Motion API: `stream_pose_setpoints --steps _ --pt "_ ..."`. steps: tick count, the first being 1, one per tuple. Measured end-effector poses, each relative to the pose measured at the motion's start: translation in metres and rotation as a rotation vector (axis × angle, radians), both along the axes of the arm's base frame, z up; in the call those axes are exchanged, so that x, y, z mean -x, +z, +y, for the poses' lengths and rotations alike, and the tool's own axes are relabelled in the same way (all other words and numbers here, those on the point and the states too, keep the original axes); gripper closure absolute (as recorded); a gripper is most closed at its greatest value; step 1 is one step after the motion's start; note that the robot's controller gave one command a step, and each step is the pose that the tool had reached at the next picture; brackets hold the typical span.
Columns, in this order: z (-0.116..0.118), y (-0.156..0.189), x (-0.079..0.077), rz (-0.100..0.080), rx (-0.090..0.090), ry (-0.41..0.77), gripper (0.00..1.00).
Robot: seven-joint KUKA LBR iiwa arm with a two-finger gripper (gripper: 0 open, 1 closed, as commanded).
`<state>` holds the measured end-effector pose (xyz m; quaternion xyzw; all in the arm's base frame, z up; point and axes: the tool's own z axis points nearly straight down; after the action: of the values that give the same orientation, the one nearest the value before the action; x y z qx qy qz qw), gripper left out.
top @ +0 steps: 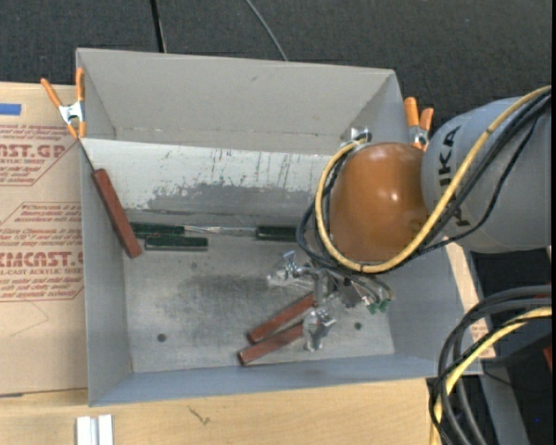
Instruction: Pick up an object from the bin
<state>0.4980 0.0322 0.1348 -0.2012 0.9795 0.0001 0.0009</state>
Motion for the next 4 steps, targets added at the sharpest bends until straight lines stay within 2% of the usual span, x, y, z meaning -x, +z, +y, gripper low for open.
stream_pose_setpoints --steps 1,2,4 --pt "-0.0157 -0.0643 -0.0104 -0.011 -0.005 0.041 0.0" --pt "-0.0147 -0.0592 -0.0037 -0.022 -0.006 0.025 1.0" --pt "-0.0144 -0.0568 -0.0035 -0.018 -0.005 0.025 1.0"
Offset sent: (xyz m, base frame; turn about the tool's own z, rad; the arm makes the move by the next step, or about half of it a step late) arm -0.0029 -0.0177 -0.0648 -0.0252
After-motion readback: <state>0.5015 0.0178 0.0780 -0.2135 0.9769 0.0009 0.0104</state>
